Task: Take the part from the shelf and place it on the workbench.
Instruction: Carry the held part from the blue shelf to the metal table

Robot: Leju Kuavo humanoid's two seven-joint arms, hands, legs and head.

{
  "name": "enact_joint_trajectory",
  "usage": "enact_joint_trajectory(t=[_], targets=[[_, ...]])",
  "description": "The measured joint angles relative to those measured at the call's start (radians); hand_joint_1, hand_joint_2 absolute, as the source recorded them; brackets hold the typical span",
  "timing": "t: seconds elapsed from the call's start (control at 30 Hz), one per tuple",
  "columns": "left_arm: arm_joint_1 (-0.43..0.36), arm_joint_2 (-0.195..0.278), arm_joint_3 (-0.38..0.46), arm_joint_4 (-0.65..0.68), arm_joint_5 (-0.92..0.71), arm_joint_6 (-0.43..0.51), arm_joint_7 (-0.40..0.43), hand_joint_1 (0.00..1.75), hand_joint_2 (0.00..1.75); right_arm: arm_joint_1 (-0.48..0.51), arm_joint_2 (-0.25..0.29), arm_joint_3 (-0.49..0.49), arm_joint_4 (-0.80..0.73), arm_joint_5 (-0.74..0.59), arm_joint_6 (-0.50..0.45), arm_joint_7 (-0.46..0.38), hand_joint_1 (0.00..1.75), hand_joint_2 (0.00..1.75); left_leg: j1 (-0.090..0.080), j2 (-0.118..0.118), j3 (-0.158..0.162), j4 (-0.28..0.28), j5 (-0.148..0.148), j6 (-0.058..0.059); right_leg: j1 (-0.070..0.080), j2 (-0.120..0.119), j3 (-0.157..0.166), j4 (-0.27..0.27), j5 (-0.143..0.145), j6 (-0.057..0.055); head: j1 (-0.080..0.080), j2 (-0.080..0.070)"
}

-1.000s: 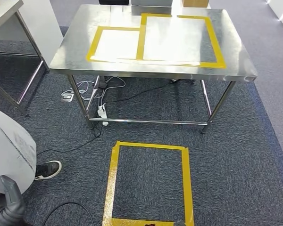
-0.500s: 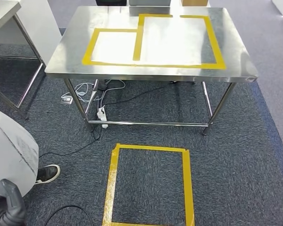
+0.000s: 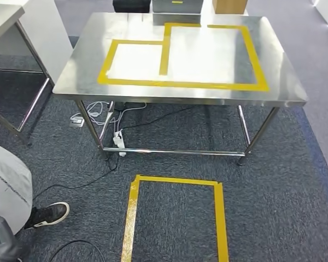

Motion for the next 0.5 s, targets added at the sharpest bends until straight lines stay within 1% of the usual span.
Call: enact_joint_trajectory(t=[0.03, 0.07, 0.1, 0.17, 0.2, 0.23, 0.27, 0.3, 0.33, 0.37, 0.4, 0.43, 0.47, 0.5], targets=[[0.000, 0.000, 0.004, 0.000, 0.001, -0.004, -0.002, 1.75, 1.75, -0.002, 0.000, -0.005, 0.000, -0.008, 0.001, -0.001, 0.00, 0.00, 0.001, 0.000, 0.010, -0.005, -0.004, 0.008, 0.000, 0.000, -0.002, 0.015, -0.003, 0.003, 0.002, 0.000], [-0.001, 0.000, 0.006, 0.000, 0.001, -0.008, -0.003, 1.75, 1.75, -0.005, 0.000, -0.011, 0.000, -0.016, 0.003, -0.002, 0.00, 0.00, 0.003, 0.001, 0.020, -0.008, -0.009, 0.014, 0.000, 0.001, -0.020, 0.048, -0.014, 0.005, 0.003, 0.000], [-0.003, 0.000, 0.008, 0.000, 0.000, -0.012, -0.004, 1.75, 1.75, -0.007, 0.000, -0.017, 0.000, -0.023, 0.005, -0.002, 0.00, 0.00, 0.003, 0.004, 0.029, -0.011, -0.015, 0.019, 0.000, 0.002, -0.055, 0.101, -0.033, 0.006, 0.006, 0.000], [-0.006, -0.002, 0.012, 0.001, -0.002, -0.018, -0.004, 1.75, 1.75, -0.009, 0.000, -0.030, 0.000, -0.034, 0.010, -0.003, 0.00, 0.00, 0.000, 0.013, 0.042, -0.011, -0.030, 0.025, 0.001, 0.003, -0.151, 0.228, -0.077, 0.007, 0.008, 0.000], [-0.006, -0.003, 0.014, 0.001, -0.002, -0.019, -0.004, 1.75, 1.75, -0.007, 0.000, -0.035, 0.000, -0.036, 0.013, -0.003, 0.00, 0.00, -0.002, 0.018, 0.052, -0.011, -0.039, 0.026, 0.001, 0.003, -0.192, 0.268, -0.088, 0.006, 0.008, 0.000], [-0.006, -0.003, 0.015, 0.001, -0.002, -0.020, -0.004, 1.75, 1.75, -0.004, 0.000, -0.040, 0.000, -0.038, 0.016, -0.003, 0.00, 0.00, -0.005, 0.023, 0.065, -0.011, -0.050, 0.027, 0.002, 0.002, -0.217, 0.275, -0.081, 0.005, 0.009, 0.000], [-0.007, -0.004, 0.016, 0.002, -0.002, -0.020, -0.004, 1.75, 1.75, -0.001, -0.001, -0.044, 0.000, -0.039, 0.018, -0.004, 0.00, 0.00, -0.006, 0.029, 0.080, -0.011, -0.061, 0.027, 0.004, 0.001, -0.223, 0.247, -0.054, 0.001, 0.009, 0.000], [-0.007, -0.005, 0.017, 0.002, -0.002, -0.021, -0.004, 1.75, 1.75, 0.003, -0.001, -0.047, 0.000, -0.039, 0.019, -0.004, 0.00, 0.00, -0.008, 0.037, 0.096, -0.011, -0.073, 0.026, 0.007, -0.008, -0.218, 0.194, -0.008, -0.005, 0.009, 0.000], [-0.007, -0.005, 0.018, 0.002, -0.002, -0.021, -0.004, 1.75, 1.75, 0.004, -0.001, -0.049, 0.000, -0.039, 0.019, -0.004, 0.00, 0.00, -0.009, 0.045, 0.113, -0.011, -0.086, 0.025, 0.011, -0.025, -0.209, 0.142, 0.039, -0.014, 0.008, 0.000], [-0.007, -0.006, 0.019, 0.003, -0.003, -0.021, -0.004, 1.75, 1.75, 0.004, -0.002, -0.050, 0.000, -0.039, 0.019, -0.004, 0.00, 0.00, -0.011, 0.053, 0.125, -0.011, -0.097, 0.021, 0.018, -0.043, -0.203, 0.098, 0.066, -0.021, 0.007, 0.000], [-0.007, -0.006, 0.019, 0.003, -0.003, -0.022, -0.004, 1.75, 1.75, 0.002, -0.002, -0.051, 0.000, -0.039, 0.020, -0.004, 0.00, 0.00, -0.012, 0.062, 0.135, -0.013, -0.108, 0.015, 0.023, -0.058, -0.195, 0.072, 0.084, -0.028, 0.006, 0.000], [-0.007, -0.007, 0.020, 0.004, -0.003, -0.022, -0.004, 1.75, 1.75, 0.001, -0.003, -0.051, 0.000, -0.039, 0.020, -0.005, 0.00, 0.00, -0.013, 0.070, 0.146, -0.012, -0.114, 0.009, 0.027, -0.063, -0.195, 0.063, 0.087, -0.034, 0.005, 0.000], [-0.007, -0.007, 0.020, 0.004, -0.003, -0.022, -0.004, 1.75, 1.75, 0.000, -0.003, -0.052, 0.000, -0.039, 0.021, -0.005, 0.00, 0.00, -0.014, 0.076, 0.155, -0.008, -0.115, 0.002, 0.027, -0.056, -0.190, 0.058, 0.083, -0.038, 0.005, 0.000], [-0.008, -0.007, 0.021, 0.004, -0.003, -0.022, -0.003, 1.75, 1.75, 0.000, -0.003, -0.052, 0.000, -0.039, 0.021, -0.005, 0.00, 0.00, -0.013, 0.078, 0.158, 0.005, -0.113, -0.005, 0.023, -0.044, -0.176, 0.053, 0.088, -0.043, 0.006, 0.000]])
